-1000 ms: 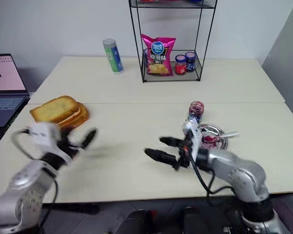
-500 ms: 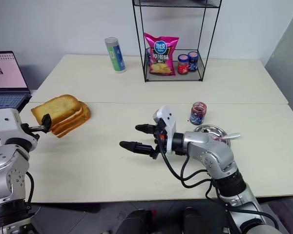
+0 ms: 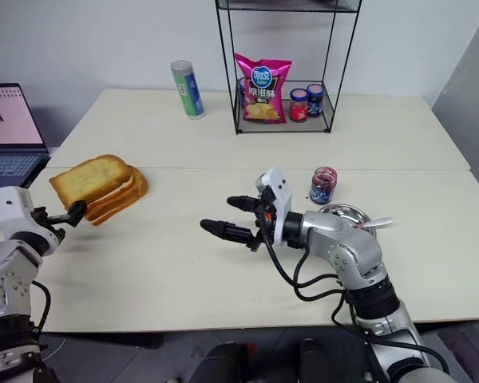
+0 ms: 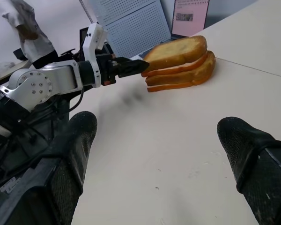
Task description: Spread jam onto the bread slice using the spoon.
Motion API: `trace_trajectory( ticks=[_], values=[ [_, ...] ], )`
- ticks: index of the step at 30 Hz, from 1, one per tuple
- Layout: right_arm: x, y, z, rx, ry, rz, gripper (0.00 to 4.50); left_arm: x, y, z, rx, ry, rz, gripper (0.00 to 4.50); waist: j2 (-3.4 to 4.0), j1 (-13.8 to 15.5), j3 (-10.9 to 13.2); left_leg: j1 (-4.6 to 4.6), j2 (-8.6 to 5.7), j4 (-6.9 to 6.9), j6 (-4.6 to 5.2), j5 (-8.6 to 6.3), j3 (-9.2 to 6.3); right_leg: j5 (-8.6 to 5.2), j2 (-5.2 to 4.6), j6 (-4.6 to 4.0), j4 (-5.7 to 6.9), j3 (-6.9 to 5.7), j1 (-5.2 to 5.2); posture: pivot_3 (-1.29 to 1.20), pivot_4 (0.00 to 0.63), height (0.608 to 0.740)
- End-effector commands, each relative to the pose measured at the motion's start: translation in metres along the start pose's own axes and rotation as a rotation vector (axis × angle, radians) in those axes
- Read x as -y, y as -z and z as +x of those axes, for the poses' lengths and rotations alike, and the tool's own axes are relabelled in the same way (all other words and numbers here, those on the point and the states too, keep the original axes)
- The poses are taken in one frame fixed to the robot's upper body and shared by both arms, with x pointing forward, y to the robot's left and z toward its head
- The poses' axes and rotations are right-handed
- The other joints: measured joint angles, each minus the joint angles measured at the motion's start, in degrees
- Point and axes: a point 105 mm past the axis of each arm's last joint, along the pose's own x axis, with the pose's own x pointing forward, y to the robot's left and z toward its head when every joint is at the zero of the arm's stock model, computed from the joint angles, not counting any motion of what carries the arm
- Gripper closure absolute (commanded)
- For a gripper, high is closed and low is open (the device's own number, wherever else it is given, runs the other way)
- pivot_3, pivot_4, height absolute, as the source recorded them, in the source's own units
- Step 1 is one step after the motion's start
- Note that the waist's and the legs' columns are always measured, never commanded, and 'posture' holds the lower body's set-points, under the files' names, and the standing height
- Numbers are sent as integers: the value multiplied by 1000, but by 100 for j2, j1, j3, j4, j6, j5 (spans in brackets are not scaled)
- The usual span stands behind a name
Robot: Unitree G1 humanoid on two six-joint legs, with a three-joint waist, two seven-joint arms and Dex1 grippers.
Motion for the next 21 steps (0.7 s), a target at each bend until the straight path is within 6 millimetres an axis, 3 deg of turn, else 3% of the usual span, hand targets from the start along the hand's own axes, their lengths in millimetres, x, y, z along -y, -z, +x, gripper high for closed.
trace_trajectory(
  ticks=[1,11,21],
  values=[
    [-2,-12,-4,40,10,-35,5,1,-16,3,49,27,26,0,0,0,0,0,0,0,0,0,1,0,0,0,0,0,0,0,150,740],
    [-2,-13,-7,44,24,-32,0,7,-16,11,49,56,31,1902,0,0,0,-1,1,-2,0,0,0,1,-2,-1,2,1,-2,0,150,740],
    [0,-12,-9,40,32,-36,0,5,-19,11,62,49,42,4204,0,3,0,-1,1,-1,0,0,0,2,-3,-3,2,1,-2,0,150,740]
  ],
)
